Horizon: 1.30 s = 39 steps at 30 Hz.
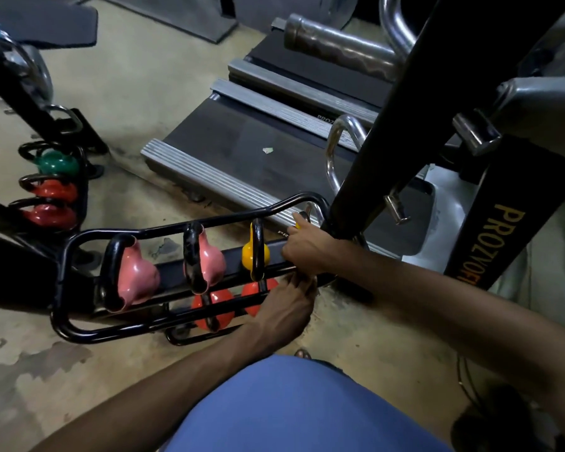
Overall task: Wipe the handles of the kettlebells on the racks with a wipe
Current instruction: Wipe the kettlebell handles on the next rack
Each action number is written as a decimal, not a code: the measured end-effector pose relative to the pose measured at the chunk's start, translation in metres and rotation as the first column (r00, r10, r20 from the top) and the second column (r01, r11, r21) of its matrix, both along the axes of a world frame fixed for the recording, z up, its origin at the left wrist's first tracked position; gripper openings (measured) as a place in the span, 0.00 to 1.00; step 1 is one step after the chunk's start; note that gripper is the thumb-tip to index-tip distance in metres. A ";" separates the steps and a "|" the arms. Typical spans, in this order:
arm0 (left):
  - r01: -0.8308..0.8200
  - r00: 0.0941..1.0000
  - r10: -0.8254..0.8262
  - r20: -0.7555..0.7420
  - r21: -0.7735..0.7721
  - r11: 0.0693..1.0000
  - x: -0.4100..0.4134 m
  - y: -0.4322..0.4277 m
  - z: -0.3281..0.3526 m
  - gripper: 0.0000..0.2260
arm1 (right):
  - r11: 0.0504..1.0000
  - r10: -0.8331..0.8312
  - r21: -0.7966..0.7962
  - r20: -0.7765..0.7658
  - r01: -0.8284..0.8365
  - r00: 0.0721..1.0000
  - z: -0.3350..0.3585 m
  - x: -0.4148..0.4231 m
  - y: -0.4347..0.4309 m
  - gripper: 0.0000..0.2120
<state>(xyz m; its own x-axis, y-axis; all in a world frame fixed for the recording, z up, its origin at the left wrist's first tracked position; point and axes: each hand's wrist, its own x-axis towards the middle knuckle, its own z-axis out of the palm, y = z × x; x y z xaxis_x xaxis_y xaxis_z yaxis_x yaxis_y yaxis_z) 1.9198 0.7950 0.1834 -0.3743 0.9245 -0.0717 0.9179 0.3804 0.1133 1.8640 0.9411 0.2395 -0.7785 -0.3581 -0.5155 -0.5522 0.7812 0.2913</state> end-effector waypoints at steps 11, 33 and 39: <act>-0.011 0.998 0.011 0.067 -0.009 1.000 -0.002 0.002 -0.005 0.27 | 0.999 -0.042 0.010 -0.124 0.044 0.991 0.029 -0.032 0.019 0.09; -0.071 0.996 0.059 0.071 0.172 0.983 -0.030 0.008 0.004 0.25 | 0.860 -0.451 -0.328 -0.131 0.390 0.883 0.011 -0.053 0.025 0.05; -0.182 0.979 0.152 0.139 0.242 0.953 -0.064 0.025 0.023 0.22 | 0.324 -0.899 -0.681 -0.005 0.657 0.438 -0.014 -0.041 0.029 0.09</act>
<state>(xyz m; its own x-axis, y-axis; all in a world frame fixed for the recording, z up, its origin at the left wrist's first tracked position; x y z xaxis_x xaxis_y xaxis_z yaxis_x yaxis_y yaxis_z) 1.8554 0.8195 0.2064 -0.5278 0.8431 0.1028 0.8181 0.4721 0.3283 1.8229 0.9704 0.2254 -0.8923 0.4323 -0.1297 0.4505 0.8352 -0.3155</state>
